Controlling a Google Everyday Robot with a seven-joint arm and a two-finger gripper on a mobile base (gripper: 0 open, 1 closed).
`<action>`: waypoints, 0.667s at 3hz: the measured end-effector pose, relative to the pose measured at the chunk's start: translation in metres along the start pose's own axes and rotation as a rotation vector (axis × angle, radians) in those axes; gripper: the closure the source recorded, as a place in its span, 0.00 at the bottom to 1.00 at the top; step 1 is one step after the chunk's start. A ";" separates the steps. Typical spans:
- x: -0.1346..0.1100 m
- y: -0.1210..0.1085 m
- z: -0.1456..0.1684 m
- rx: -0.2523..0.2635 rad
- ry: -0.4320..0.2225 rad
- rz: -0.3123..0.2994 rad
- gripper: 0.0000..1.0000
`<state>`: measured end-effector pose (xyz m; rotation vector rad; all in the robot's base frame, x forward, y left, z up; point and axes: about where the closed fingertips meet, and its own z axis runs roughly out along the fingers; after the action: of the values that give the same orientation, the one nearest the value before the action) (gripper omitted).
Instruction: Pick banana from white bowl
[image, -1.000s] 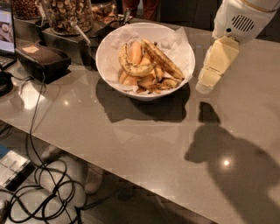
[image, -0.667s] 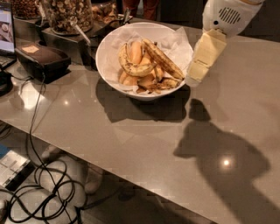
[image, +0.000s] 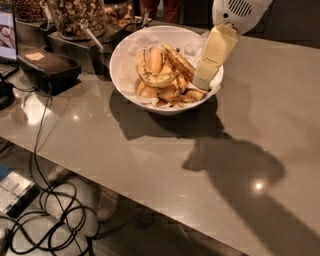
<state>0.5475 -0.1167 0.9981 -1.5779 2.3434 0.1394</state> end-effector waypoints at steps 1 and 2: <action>-0.016 -0.006 -0.002 -0.012 -0.026 -0.003 0.24; -0.024 -0.015 -0.002 -0.016 -0.046 0.013 0.38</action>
Offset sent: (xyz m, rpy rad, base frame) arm 0.0045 0.0021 0.0094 0.0138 0.1253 0.0018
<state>0.5696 -0.1019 1.0087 -1.5501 2.3239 0.1961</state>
